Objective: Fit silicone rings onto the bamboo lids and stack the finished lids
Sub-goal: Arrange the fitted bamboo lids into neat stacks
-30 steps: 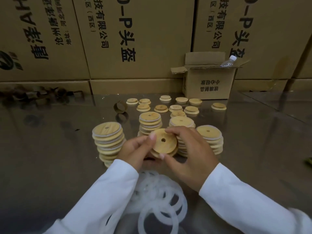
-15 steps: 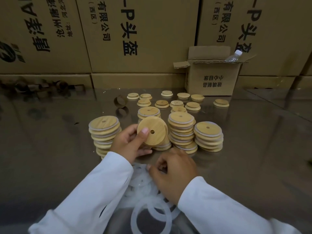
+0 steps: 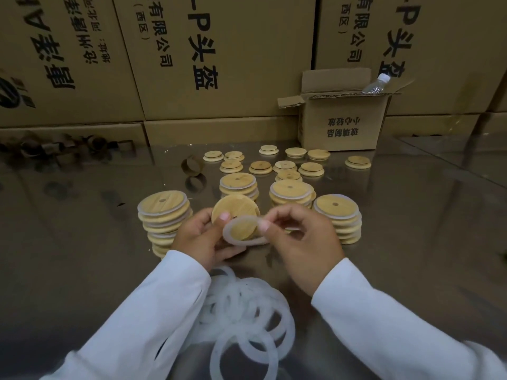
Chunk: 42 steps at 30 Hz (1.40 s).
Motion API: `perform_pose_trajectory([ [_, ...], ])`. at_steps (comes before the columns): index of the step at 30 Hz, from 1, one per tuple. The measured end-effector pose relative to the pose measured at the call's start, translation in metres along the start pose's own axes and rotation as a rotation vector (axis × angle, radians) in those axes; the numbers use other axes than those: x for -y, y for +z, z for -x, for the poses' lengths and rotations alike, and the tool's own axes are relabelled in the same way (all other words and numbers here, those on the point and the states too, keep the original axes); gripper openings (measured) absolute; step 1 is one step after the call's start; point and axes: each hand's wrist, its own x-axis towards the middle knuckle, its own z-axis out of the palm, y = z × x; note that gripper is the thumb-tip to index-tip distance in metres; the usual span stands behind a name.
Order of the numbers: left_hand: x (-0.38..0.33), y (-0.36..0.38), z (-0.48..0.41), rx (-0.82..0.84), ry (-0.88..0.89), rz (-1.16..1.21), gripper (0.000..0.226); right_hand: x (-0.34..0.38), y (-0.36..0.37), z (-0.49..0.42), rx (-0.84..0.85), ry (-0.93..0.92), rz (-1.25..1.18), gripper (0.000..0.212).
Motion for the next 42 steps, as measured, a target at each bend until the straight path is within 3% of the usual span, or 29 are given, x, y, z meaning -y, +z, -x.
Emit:
perform_pose_trajectory([
  [4,-0.001,0.006,0.006,0.093,-0.176,0.116,0.016,0.0,-0.003,-0.007,-0.1,0.222,-0.205,0.013],
  [8,-0.005,0.009,0.007,0.146,-0.276,0.139,0.033,-0.003,-0.003,-0.007,-0.154,0.335,-0.22,0.013],
  [10,-0.005,0.009,0.008,0.167,-0.25,0.075,0.037,-0.003,-0.002,-0.006,-0.146,0.321,-0.191,0.012],
  [14,-0.002,0.009,0.012,0.203,-0.157,-0.017,0.015,-0.003,0.0,-0.004,-0.123,0.259,-0.157,0.009],
  [20,-0.002,0.009,0.012,0.217,-0.145,0.011,0.018,-0.004,-0.001,-0.004,-0.115,0.237,-0.139,0.008],
  [31,0.0,0.006,0.013,0.215,-0.017,-0.074,0.022,-0.005,-0.001,-0.007,-0.119,0.349,-0.191,0.012],
  [42,-0.001,0.008,0.015,0.214,0.07,-0.144,0.012,-0.006,-0.002,-0.008,-0.165,0.417,-0.13,0.014],
])
